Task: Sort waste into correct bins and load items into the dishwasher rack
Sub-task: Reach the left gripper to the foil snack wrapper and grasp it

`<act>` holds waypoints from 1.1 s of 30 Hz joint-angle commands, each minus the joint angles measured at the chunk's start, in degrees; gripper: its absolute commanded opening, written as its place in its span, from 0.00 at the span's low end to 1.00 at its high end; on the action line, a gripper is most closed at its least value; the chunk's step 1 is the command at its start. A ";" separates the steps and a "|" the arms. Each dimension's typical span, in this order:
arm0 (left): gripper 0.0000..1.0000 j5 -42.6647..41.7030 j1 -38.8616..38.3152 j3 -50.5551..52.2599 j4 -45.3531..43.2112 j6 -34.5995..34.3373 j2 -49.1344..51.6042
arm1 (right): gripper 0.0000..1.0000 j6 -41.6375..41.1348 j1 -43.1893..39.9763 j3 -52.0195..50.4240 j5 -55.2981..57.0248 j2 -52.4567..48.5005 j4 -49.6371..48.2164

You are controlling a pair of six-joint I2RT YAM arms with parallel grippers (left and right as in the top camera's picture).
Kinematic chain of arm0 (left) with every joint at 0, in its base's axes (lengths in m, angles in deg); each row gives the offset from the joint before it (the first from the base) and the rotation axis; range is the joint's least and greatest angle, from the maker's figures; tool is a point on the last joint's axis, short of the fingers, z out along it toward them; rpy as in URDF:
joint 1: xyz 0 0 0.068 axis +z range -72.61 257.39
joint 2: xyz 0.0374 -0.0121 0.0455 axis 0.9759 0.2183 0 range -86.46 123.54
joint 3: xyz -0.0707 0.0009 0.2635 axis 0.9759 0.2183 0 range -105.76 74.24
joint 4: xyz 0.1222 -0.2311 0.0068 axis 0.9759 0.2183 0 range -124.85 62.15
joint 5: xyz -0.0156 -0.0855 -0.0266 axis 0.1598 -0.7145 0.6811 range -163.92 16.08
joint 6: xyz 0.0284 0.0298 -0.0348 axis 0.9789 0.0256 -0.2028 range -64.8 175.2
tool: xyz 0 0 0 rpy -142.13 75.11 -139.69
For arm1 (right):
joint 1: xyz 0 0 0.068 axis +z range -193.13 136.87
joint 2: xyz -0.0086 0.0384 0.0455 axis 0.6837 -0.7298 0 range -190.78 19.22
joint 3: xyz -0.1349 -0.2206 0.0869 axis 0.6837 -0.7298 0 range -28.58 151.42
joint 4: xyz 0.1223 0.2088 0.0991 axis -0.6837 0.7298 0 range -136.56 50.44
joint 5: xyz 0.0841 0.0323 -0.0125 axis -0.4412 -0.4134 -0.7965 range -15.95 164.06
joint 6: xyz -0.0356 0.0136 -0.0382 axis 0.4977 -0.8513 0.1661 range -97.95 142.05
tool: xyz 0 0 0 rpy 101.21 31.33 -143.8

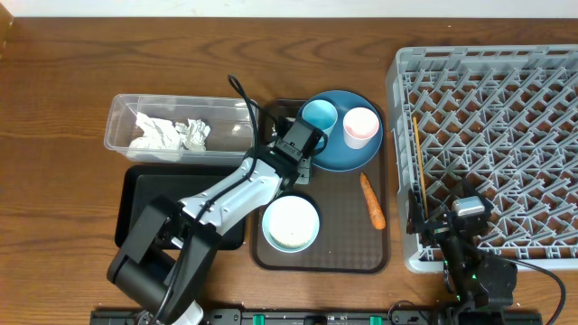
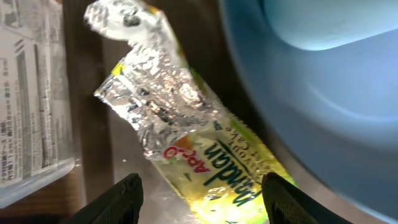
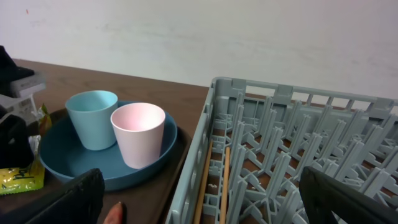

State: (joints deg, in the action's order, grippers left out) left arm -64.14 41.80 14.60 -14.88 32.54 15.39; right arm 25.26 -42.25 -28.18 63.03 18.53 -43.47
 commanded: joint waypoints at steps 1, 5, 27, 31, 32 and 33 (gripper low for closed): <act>0.64 2.56 0.00 0.72 0.02 -0.13 0.94 | 0.99 0.50 0.26 -0.09 0.09 0.31 0.17; 0.67 2.54 0.00 1.11 0.02 -1.77 0.94 | 0.99 0.50 0.26 -0.09 0.09 0.31 0.17; 0.11 2.51 0.00 7.74 -3.98 -2.86 -0.37 | 0.99 0.50 0.26 -0.09 0.11 0.31 0.17; 0.06 2.54 0.00 7.43 -2.43 -2.86 -3.26 | 0.99 0.50 0.26 -0.09 0.09 0.31 0.17; 0.06 2.54 0.00 7.43 -2.01 -2.86 -4.57 | 0.99 0.50 0.26 -0.09 0.09 0.31 0.17; 0.06 2.54 0.00 7.43 -1.62 -2.86 -5.75 | 0.99 0.50 0.26 -0.09 0.11 0.31 0.17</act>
State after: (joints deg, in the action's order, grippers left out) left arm -61.91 41.76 21.70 -17.02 29.70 13.31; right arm 25.26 -42.25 -28.18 63.03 18.53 -43.47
